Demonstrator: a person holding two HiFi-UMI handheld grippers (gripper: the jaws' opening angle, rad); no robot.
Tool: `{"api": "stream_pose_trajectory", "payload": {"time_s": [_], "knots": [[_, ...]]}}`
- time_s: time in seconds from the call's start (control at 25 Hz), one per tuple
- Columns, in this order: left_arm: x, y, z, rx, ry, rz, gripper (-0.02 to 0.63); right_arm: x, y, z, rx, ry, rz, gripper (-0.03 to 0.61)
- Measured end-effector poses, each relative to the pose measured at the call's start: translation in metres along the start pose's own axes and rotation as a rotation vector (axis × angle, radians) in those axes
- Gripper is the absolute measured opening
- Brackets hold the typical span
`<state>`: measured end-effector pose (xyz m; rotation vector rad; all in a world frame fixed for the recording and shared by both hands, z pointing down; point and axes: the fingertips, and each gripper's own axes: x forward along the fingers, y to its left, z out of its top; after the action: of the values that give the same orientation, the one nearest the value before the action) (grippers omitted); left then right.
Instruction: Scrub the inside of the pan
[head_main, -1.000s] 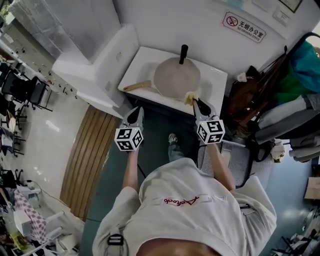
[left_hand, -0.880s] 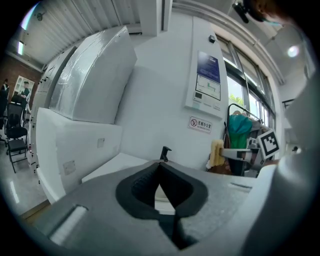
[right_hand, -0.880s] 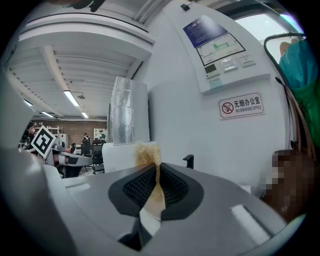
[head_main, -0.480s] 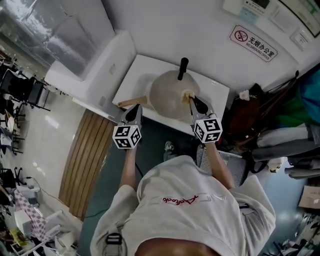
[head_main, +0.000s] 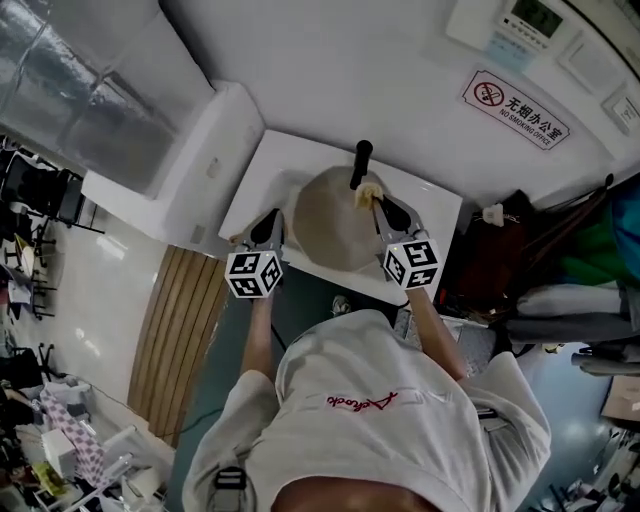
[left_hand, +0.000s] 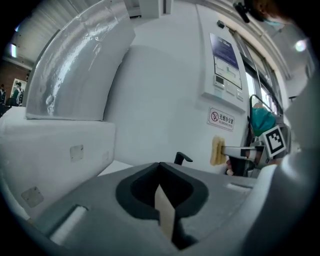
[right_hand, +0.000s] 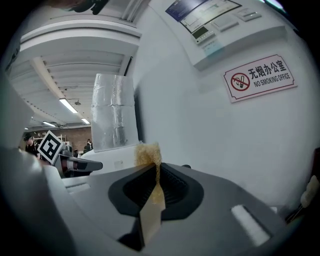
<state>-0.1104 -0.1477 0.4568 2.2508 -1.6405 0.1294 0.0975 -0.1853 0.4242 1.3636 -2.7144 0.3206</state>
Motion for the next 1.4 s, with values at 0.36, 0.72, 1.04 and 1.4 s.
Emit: {"api": "stream_pose_trajectory", "payload": {"time_s": [0.36,0.72,1.04,1.4], "knots": [[0.03,0.005,-0.003,-0.001,0.035,-0.013,0.0,0.021,-0.017,-0.001,0.017,0.01,-0.008,0.029],[0.045,0.021,-0.019,-0.007,0.088,-0.058,0.0,0.028,-0.014,-0.02,0.016,0.053,-0.053,0.029],[0.061,0.047,-0.04,-0.017,0.157,-0.093,0.0,0.043,0.001,-0.046,0.018,0.122,-0.08,0.029],[0.083,0.059,-0.085,-0.043,0.263,-0.134,0.0,0.052,0.008,-0.082,0.059,0.202,-0.097,0.029]]}}
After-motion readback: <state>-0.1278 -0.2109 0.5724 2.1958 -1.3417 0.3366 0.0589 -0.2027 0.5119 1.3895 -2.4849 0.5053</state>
